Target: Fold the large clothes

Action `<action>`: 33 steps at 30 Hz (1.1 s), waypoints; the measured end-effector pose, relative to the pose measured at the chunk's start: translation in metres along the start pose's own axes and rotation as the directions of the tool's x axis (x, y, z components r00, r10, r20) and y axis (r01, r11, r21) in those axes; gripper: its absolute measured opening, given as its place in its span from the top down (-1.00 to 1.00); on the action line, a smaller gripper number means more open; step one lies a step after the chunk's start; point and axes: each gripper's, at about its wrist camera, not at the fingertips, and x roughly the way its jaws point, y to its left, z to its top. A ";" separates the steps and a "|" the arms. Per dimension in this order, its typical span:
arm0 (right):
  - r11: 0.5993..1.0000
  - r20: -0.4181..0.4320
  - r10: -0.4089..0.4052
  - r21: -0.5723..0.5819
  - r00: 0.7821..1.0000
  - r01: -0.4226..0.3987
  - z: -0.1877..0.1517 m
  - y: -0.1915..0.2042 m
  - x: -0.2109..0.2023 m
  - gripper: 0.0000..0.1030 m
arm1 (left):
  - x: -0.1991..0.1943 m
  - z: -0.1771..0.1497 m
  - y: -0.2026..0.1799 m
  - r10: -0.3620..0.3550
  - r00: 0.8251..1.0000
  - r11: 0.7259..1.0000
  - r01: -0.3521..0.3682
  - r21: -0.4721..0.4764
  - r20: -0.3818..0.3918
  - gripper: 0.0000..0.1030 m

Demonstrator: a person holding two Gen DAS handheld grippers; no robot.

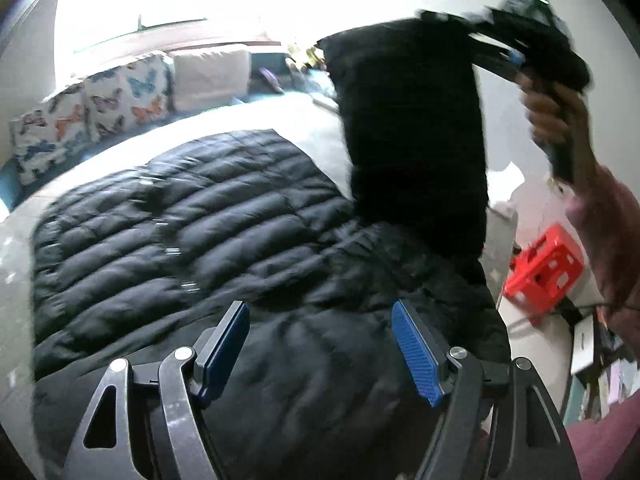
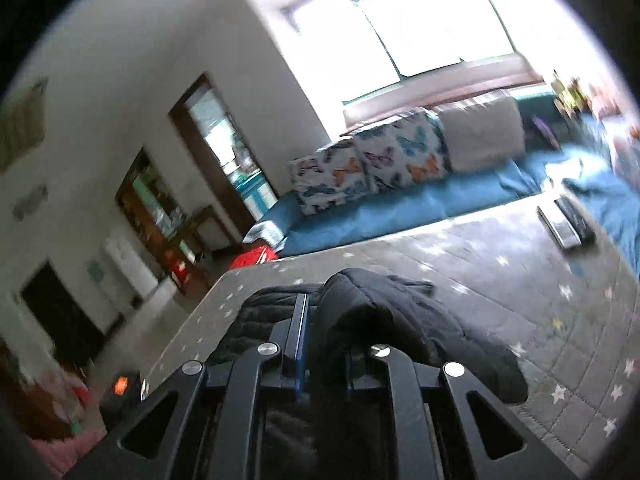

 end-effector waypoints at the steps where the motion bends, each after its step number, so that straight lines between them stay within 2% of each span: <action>1: 0.998 -0.010 0.007 -0.056 1.000 -0.007 -0.002 0.026 -0.001 0.69 | -0.013 -0.005 0.008 0.017 1.000 1.000 -0.016 -0.018 0.022 -0.51; 5: 0.972 -0.088 0.003 -0.232 0.996 -0.023 -0.020 0.103 0.013 0.69 | -0.055 -0.030 0.046 0.069 0.994 0.992 -0.060 -0.108 0.085 -0.51; 8: 0.932 -0.194 -0.022 -0.360 0.981 -0.051 -0.052 0.154 0.041 0.69 | -0.081 -0.057 0.071 0.126 0.985 0.979 -0.105 -0.174 0.115 -0.51; 10: 0.900 -0.271 -0.044 -0.429 0.962 -0.080 -0.080 0.178 0.064 0.68 | -0.095 -0.077 0.089 0.147 0.981 0.966 -0.115 -0.230 0.126 -0.51; 13: 0.852 -0.396 -0.112 -0.510 0.912 -0.117 -0.136 0.199 0.110 0.68 | -0.115 -0.107 0.114 0.147 0.979 0.945 -0.098 -0.313 0.138 -0.51; 15: 0.834 -0.452 -0.141 -0.534 0.881 -0.140 -0.165 0.201 0.130 0.68 | -0.125 -0.122 0.121 0.149 0.978 0.934 -0.091 -0.345 0.146 -0.51; 17: 0.800 -0.458 -0.184 -0.584 0.870 -0.138 -0.185 0.203 0.139 0.61 | -0.134 -0.135 0.126 0.144 0.977 0.927 -0.077 -0.367 0.158 -0.51; 21: 0.702 -0.401 -0.249 -0.702 0.882 -0.121 -0.199 0.219 0.138 0.37 | -0.154 -0.149 0.122 0.151 0.967 0.923 -0.065 -0.378 0.204 -0.51; 24: 0.624 -0.351 -0.288 -0.775 0.891 -0.103 -0.208 0.229 0.136 0.18 | -0.164 -0.147 0.118 0.135 0.963 0.916 -0.031 -0.401 0.232 -0.51; 27: 0.582 -0.315 -0.299 -0.809 0.901 -0.090 -0.213 0.237 0.134 0.14 | -0.172 -0.140 0.112 0.125 0.957 0.919 -0.012 -0.395 0.261 -0.53; 29: 0.582 -0.309 -0.284 -0.808 0.908 -0.093 -0.213 0.239 0.134 0.14 | -0.176 -0.139 0.108 0.118 0.954 0.922 -0.003 -0.386 0.275 -0.60; 31: 0.615 -0.333 -0.248 -0.780 0.910 -0.118 -0.210 0.240 0.136 0.13 | -0.177 -0.137 0.107 0.121 0.955 0.920 -0.005 -0.393 0.270 -0.67; 33: 0.630 -0.333 -0.238 -0.768 0.913 -0.116 -0.207 0.241 0.141 0.12 | -0.171 -0.137 0.110 0.121 0.960 0.912 -0.007 -0.411 0.254 -0.67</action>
